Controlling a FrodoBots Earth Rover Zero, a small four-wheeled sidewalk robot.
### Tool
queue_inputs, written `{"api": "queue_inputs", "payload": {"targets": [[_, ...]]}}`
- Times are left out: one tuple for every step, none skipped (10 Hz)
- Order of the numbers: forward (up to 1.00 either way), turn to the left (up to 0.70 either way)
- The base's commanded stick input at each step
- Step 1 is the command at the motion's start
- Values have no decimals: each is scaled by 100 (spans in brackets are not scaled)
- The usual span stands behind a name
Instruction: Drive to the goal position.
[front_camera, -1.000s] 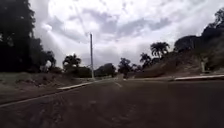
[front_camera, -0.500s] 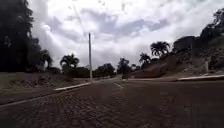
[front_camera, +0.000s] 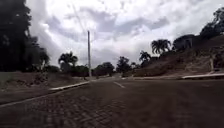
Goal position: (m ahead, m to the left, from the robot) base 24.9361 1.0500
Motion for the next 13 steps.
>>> {"api": "queue_inputs", "payload": {"targets": [[85,0],[85,0],[85,0],[85,0],[85,0],[85,0],[85,0],[85,0],[85,0],[85,0],[85,0],[85,0],[85,0]]}}
